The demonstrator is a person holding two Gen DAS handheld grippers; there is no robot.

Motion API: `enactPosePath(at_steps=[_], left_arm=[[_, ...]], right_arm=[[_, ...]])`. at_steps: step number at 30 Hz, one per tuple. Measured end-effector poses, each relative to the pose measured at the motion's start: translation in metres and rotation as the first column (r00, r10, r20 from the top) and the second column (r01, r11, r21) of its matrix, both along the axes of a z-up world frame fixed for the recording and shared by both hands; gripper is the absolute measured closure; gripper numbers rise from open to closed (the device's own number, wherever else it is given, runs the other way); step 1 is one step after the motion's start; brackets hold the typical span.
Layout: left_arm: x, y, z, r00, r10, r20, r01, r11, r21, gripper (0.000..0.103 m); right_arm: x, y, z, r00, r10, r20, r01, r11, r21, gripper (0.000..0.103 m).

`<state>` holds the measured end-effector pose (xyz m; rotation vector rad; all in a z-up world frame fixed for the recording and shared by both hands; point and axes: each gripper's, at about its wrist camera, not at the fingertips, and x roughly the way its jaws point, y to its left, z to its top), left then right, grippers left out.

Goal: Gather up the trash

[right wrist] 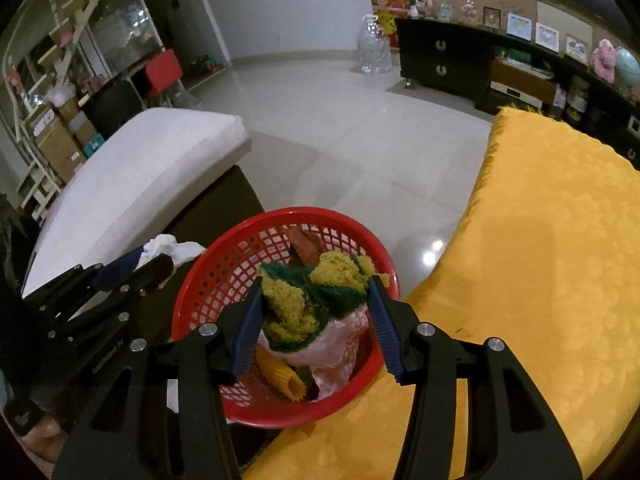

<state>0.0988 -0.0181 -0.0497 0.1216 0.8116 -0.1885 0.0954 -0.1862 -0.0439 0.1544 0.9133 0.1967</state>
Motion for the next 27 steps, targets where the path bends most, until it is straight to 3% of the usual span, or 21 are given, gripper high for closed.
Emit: enactPosePath(at_steps=[7, 9, 14, 23, 25, 27], left_arm=[[0.001, -0.004, -0.008, 1.0, -0.023, -0.011, 0.023, 1.0, -0.001, 0.076], [0.0, -0.005, -0.007, 0.999, -0.032, -0.008, 0.032, 0.999, -0.008, 0.075], [-0.001, -0.01, -0.007, 0.998, -0.056, -0.008, 0.056, 0.998, -0.014, 0.07], [-0.009, -0.018, 0.004, 0.996, -0.075, 0.045, 0.076, 0.997, -0.032, 0.028], [-0.01, -0.018, 0.007, 0.996, -0.071, 0.056, 0.073, 0.997, -0.035, 0.025], [-0.011, -0.018, 0.009, 0.996, -0.062, 0.058, 0.064, 0.997, -0.039, 0.022]], right_arm=[[0.005, -0.001, -0.008, 0.999, -0.006, -0.032, 0.007, 0.999, 0.034, 0.046], [0.003, -0.003, -0.007, 1.0, -0.013, -0.027, 0.014, 0.999, 0.047, 0.037], [0.0, -0.011, -0.001, 0.999, -0.032, -0.016, 0.034, 0.995, 0.091, 0.034], [-0.01, -0.029, 0.01, 0.996, -0.088, 0.016, 0.086, 0.99, 0.112, 0.034], [-0.013, -0.035, 0.013, 0.994, -0.108, 0.026, 0.104, 0.989, 0.109, 0.034], [-0.014, -0.04, 0.015, 0.992, -0.126, 0.032, 0.122, 0.987, 0.107, 0.027]])
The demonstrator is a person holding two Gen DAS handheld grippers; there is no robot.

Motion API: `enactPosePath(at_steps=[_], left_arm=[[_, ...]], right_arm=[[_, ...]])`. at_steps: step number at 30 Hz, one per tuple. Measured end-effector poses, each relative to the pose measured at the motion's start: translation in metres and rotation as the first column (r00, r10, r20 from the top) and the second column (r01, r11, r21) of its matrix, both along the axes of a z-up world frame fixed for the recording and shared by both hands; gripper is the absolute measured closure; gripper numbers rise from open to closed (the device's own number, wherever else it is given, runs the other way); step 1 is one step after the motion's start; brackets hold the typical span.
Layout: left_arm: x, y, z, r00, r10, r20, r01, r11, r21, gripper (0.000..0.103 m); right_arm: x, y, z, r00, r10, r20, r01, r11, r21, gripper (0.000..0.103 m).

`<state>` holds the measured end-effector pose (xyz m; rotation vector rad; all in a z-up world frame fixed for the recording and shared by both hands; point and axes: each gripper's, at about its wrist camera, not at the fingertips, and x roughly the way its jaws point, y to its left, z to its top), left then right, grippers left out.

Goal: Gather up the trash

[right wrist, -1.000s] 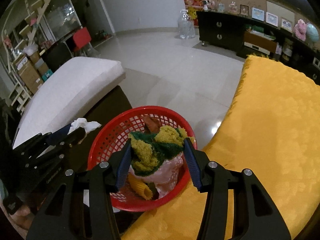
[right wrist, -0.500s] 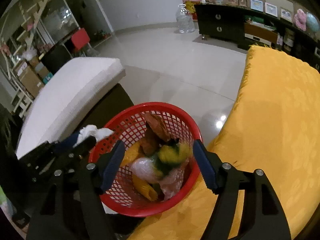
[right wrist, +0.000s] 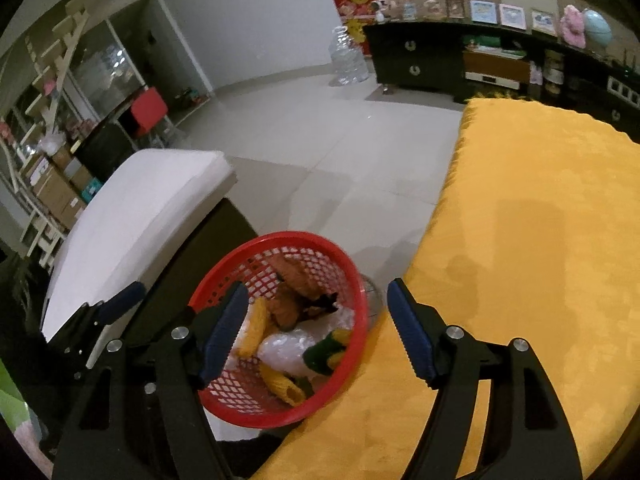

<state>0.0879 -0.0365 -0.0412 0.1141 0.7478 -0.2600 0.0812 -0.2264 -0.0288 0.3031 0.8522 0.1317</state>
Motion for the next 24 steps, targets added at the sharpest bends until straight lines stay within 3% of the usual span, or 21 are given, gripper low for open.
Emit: enactPosePath(at_steps=[8, 15, 24], left_arm=[[-0.003, 0.001, 0.009, 0.999, 0.031, 0.021, -0.031, 0.999, -0.012, 0.017], [-0.01, 0.005, 0.019, 0.997, 0.048, 0.06, -0.048, 0.999, -0.001, 0.016], [-0.03, 0.018, 0.042, 0.991, 0.075, 0.115, -0.072, 0.997, -0.024, 0.012]], right_arm=[[-0.013, -0.015, 0.001, 0.995, -0.095, 0.035, 0.097, 0.994, -0.049, 0.016], [-0.029, 0.002, 0.014, 0.992, -0.052, 0.114, 0.066, 0.99, -0.122, 0.007], [-0.06, 0.014, 0.035, 0.978, -0.027, 0.205, 0.067, 0.979, -0.194, 0.007]])
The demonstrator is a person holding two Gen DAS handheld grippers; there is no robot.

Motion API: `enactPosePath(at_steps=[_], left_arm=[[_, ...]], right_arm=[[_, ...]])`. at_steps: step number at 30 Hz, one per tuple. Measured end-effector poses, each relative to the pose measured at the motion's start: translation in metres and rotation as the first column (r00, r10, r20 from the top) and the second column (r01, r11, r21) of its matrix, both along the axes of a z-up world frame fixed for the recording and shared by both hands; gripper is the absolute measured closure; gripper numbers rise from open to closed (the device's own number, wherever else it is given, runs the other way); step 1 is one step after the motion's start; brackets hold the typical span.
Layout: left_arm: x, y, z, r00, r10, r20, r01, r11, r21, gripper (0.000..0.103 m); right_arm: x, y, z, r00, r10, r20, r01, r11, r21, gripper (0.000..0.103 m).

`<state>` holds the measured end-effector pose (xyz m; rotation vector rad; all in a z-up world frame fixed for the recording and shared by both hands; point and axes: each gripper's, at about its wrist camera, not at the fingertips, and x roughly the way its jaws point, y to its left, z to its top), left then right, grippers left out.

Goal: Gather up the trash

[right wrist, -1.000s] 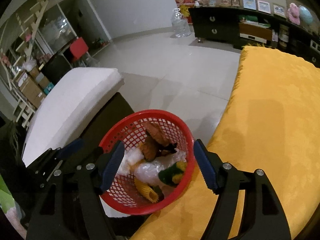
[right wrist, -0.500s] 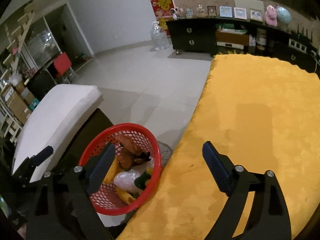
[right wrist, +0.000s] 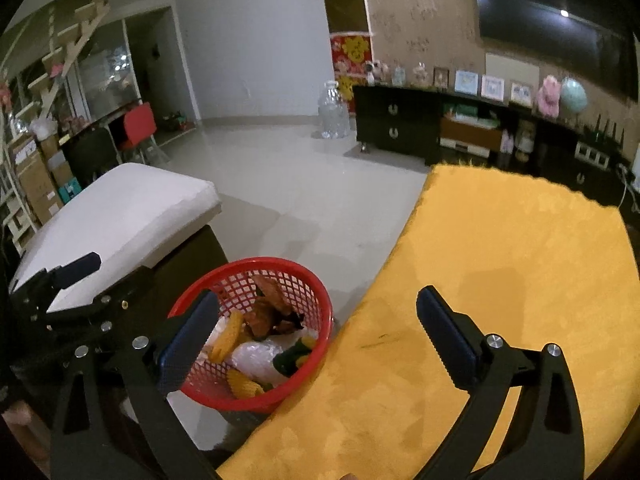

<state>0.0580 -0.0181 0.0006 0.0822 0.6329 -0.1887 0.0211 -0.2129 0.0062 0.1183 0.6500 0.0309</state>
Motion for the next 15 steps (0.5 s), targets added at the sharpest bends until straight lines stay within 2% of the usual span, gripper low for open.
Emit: enactPosePath(at_steps=[15], left_arm=[[-0.051, 0.016, 0.019, 0.997, -0.004, 0.083, 0.003, 1.0, 0.017, 0.009]], right_arm=[[-0.047, 0.014, 0.011, 0.999, 0.016, 0.05, -0.015, 1.0, -0.014, 0.007]])
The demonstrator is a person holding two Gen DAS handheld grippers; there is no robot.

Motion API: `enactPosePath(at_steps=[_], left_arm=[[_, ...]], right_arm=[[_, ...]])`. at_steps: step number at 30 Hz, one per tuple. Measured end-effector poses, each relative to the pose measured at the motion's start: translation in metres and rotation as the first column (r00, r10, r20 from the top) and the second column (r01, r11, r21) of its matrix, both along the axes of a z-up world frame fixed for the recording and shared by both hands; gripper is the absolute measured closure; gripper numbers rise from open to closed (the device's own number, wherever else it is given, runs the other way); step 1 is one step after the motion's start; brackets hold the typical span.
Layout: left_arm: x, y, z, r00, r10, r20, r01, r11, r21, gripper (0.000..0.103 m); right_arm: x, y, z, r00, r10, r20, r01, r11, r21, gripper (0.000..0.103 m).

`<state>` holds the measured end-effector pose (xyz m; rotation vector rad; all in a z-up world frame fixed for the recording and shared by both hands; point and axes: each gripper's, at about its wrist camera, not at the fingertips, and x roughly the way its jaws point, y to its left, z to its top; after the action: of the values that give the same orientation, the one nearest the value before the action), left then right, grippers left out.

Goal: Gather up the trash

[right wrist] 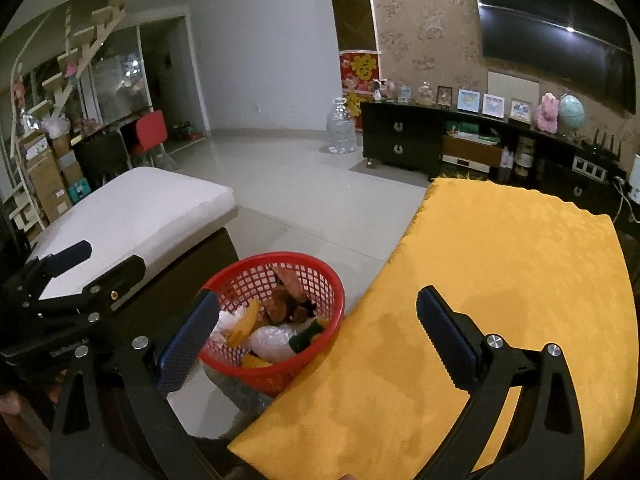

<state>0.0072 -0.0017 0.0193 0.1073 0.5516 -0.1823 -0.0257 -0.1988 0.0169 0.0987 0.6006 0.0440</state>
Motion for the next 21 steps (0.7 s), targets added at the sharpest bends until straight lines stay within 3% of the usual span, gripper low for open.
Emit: enactPosePath(at_steps=[12, 21], left_arm=[[-0.009, 0.002, 0.003, 0.999, -0.022, 0.025, 0.023, 0.999, -0.044, 0.008], [-0.005, -0.003, -0.004, 1.0, -0.018, 0.0, 0.018, 0.999, -0.031, 0.008]], right_arm=[[-0.01, 0.007, -0.002, 1.0, 0.012, -0.001, -0.011, 1.0, 0.005, 0.007], [-0.001, 0.004, -0.014, 0.999, -0.006, -0.035, 0.007, 1.0, 0.01, 0.007]])
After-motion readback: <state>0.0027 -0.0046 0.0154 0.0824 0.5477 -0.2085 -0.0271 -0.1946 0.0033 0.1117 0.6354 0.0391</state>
